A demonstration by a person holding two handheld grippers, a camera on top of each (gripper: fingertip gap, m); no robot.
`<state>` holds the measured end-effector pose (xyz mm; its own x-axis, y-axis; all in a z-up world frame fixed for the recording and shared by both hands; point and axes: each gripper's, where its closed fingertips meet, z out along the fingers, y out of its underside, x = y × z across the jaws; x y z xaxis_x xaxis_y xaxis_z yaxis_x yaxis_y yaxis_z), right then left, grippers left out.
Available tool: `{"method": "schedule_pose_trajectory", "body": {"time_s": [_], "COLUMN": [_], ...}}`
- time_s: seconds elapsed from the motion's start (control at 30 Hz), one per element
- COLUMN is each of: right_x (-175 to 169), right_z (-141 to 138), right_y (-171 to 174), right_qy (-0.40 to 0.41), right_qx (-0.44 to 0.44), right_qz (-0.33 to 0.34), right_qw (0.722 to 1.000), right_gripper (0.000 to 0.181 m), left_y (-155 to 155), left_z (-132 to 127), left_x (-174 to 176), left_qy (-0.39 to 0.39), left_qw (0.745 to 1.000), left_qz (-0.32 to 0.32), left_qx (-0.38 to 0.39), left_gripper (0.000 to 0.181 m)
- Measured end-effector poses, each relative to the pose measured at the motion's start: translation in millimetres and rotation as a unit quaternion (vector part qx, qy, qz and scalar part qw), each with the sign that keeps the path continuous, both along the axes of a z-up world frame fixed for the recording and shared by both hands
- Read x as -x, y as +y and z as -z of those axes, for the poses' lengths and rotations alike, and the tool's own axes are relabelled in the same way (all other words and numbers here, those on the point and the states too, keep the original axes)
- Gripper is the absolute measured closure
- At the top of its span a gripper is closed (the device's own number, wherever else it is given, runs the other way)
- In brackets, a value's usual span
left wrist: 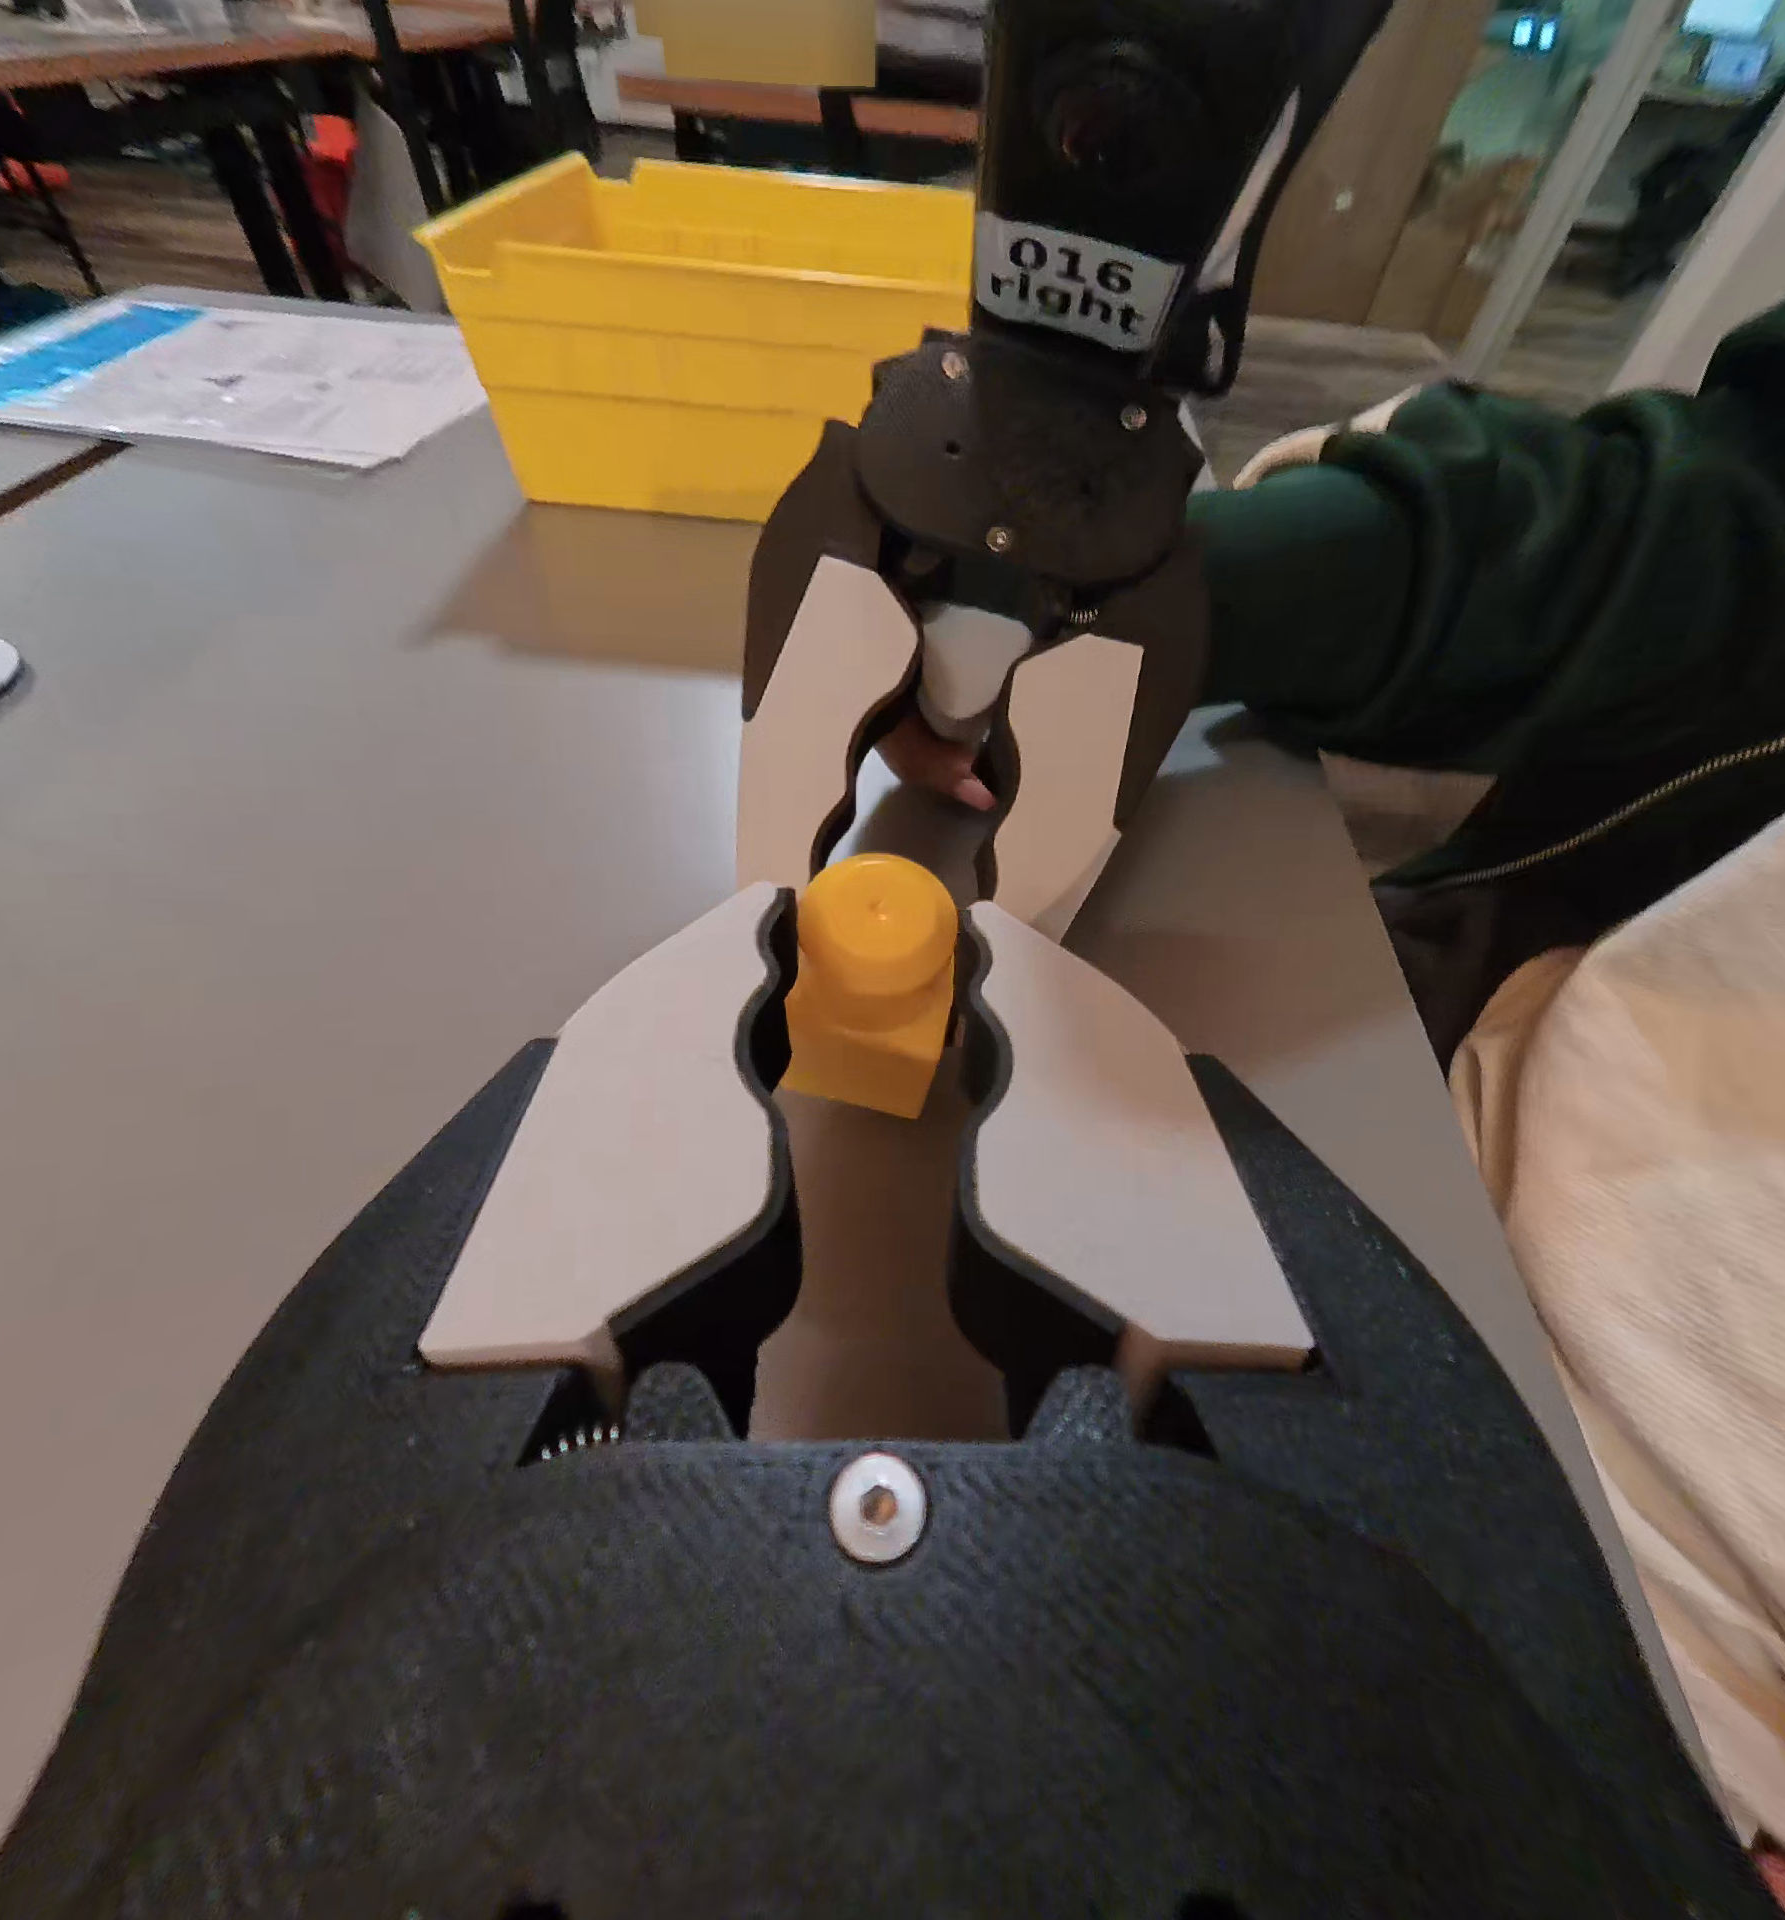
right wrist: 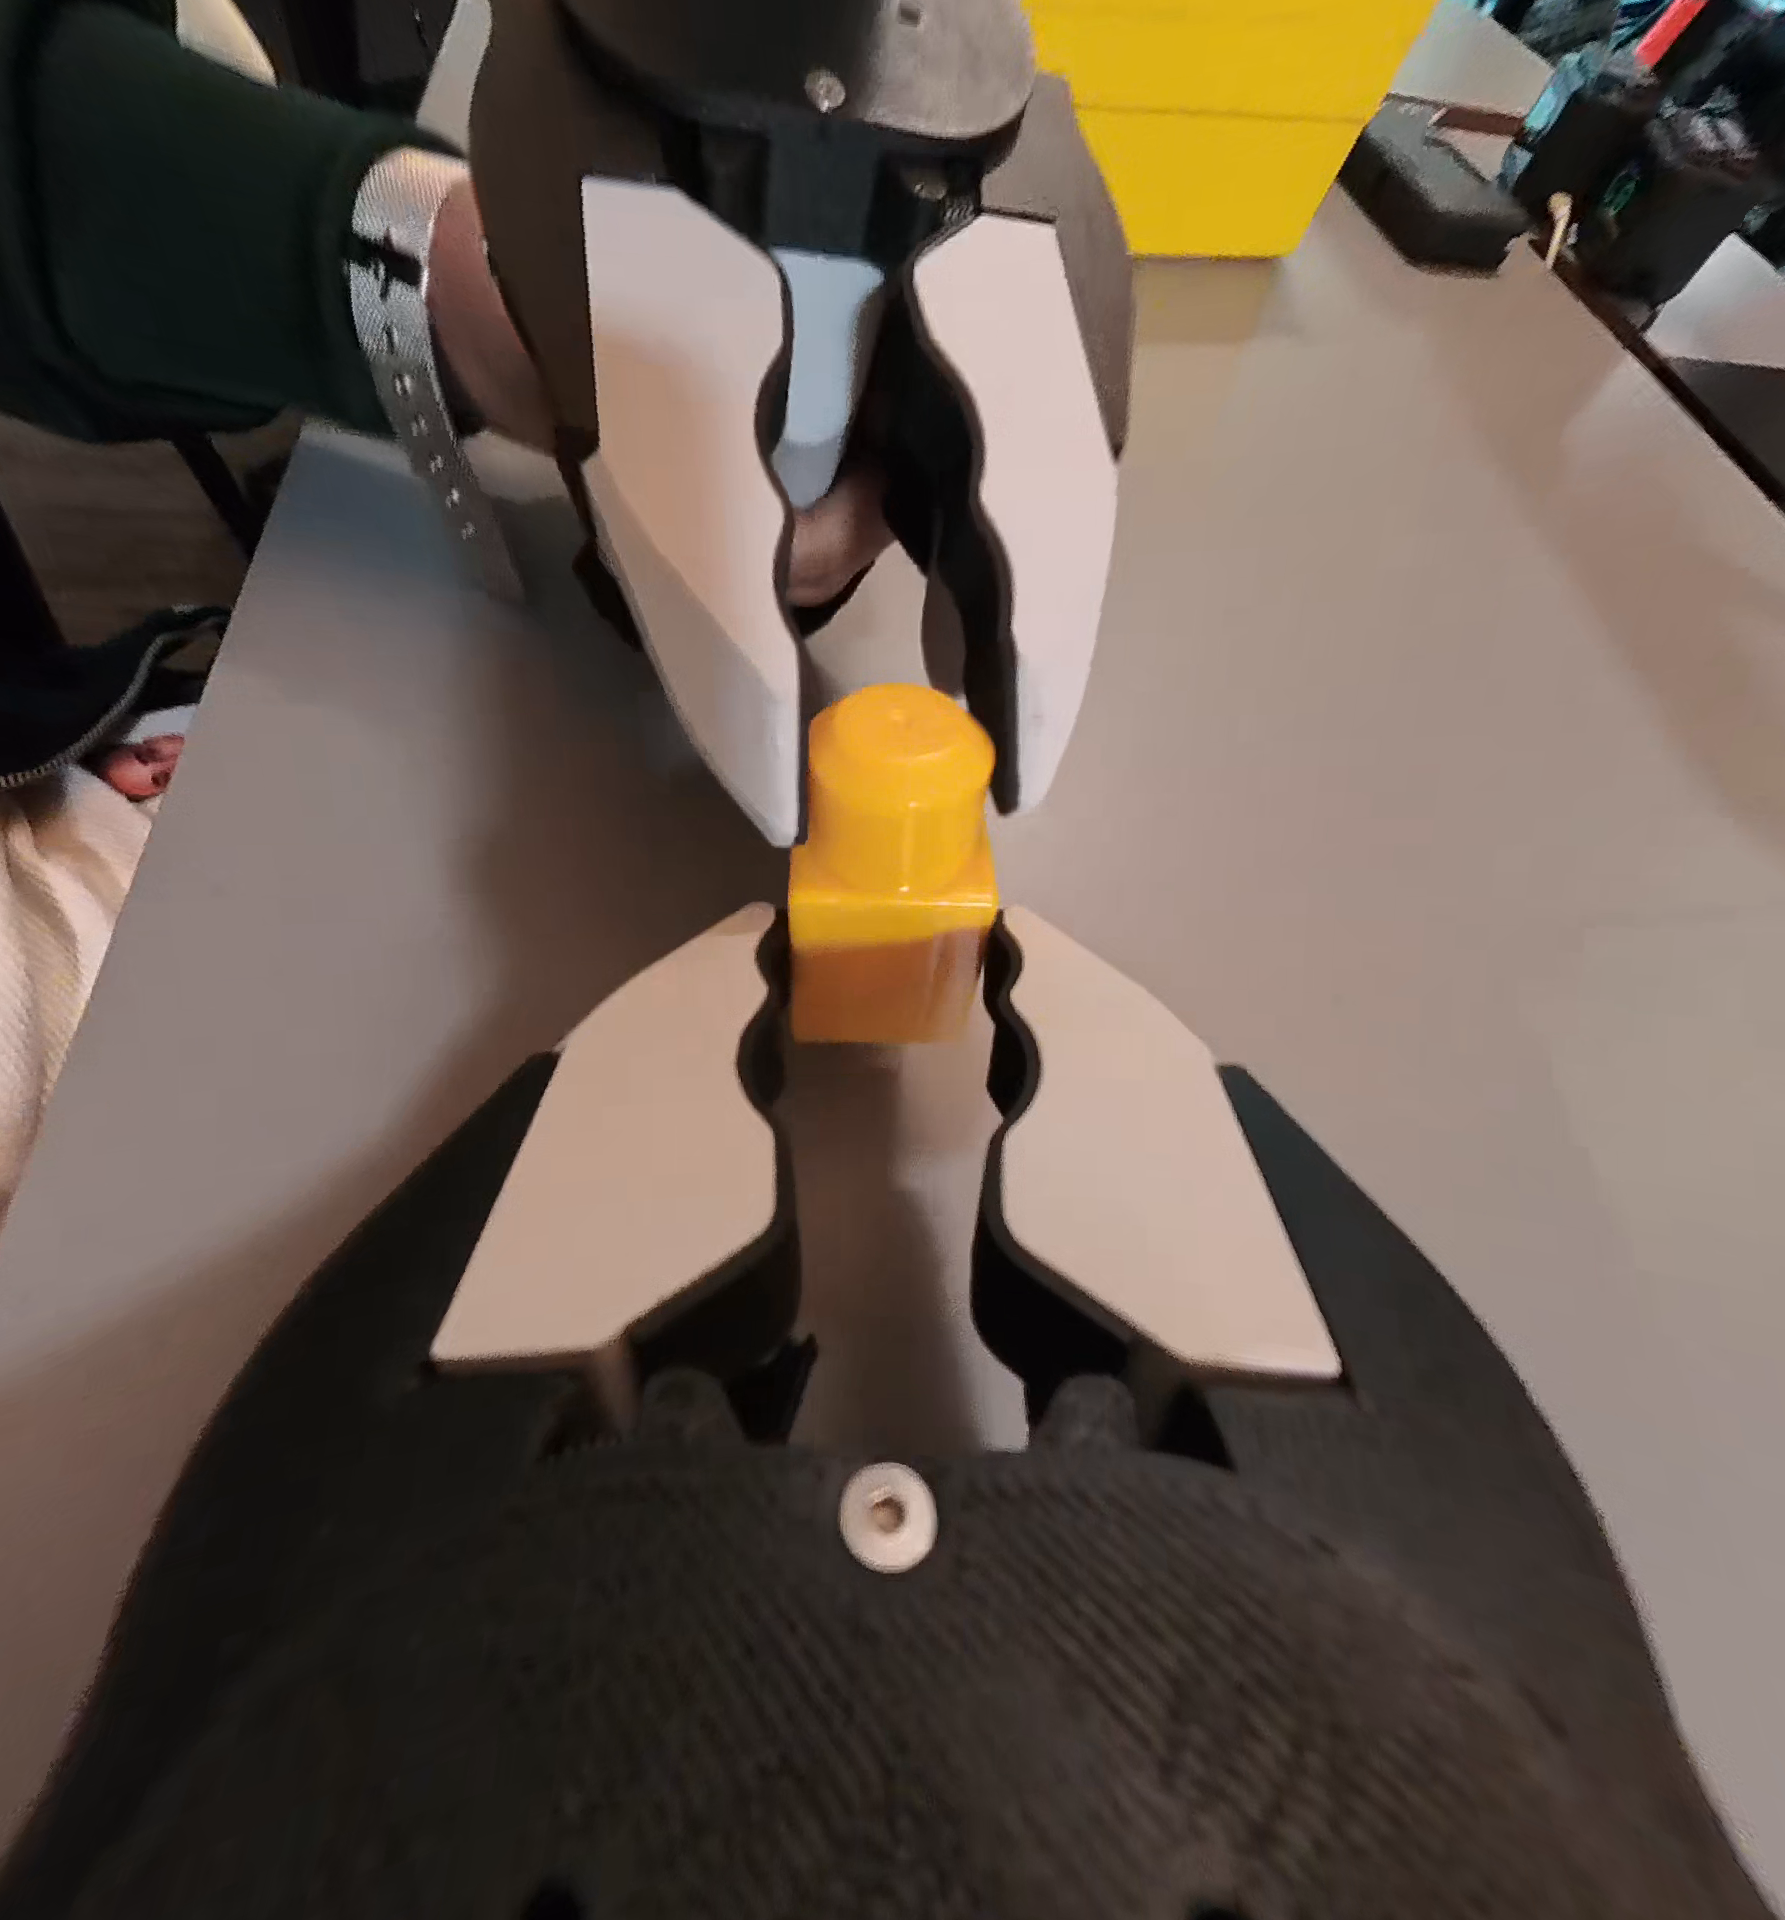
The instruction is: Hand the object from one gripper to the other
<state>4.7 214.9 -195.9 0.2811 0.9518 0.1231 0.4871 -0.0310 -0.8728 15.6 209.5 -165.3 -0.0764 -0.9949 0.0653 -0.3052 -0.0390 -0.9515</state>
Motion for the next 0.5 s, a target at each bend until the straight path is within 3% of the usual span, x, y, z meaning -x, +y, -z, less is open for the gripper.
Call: {"method": "schedule_pose_trajectory", "body": {"time_s": [0.17, 0.37, 0.5], "right_x": [-7.4, -17.3, -16.8], "right_z": [-32.2, -70.1, -68.4], "right_y": [10.2, 13.0, 11.0], "right_qy": [0.096, 0.253, 0.249], "right_qx": [0.007, 0.085, 0.091], "right_qz": [0.034, 0.037, 0.03], "right_qw": [0.995, 0.963, 0.964], "right_gripper": [0.146, 0.146, 0.146], "left_y": [17.8, 17.9, 9.9], "left_z": [-23.6, -26.7, -28.8], "left_x": [8.1, 10.4, 7.3], "left_qy": [-0.082, -0.105, -0.112], "left_qw": [0.994, 0.989, 0.986], "left_qz": [-0.041, -0.028, -0.006], "left_qx": [0.054, 0.105, 0.122], "left_gripper": [0.122, 0.128, 0.131]}}
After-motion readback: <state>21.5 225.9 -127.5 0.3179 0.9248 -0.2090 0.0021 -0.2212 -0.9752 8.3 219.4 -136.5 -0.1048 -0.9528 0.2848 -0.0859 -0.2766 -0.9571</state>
